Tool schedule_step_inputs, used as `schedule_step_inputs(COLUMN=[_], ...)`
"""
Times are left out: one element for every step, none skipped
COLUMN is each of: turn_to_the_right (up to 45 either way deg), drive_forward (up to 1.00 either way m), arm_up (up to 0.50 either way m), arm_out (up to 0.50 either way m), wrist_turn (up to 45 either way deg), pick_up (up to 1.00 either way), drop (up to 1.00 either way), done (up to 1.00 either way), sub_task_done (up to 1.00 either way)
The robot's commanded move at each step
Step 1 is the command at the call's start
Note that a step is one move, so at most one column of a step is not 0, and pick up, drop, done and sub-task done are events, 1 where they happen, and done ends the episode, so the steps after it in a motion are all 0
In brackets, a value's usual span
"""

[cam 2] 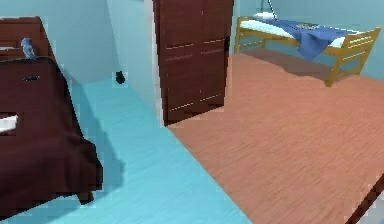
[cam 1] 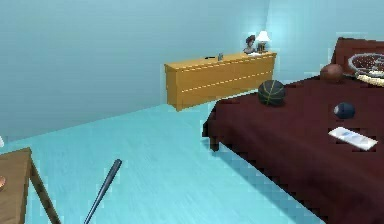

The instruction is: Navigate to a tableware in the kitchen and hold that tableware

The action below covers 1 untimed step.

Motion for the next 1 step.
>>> schedule_step_inputs(turn_to_the_right=[0.0], drive_forward=[0.15], arm_up=[0.0], arm_out=[0.0], wrist_turn=[0.0], pick_up=[0.0], drop=[0.0], done=[0.0], sub_task_done=[0.0])
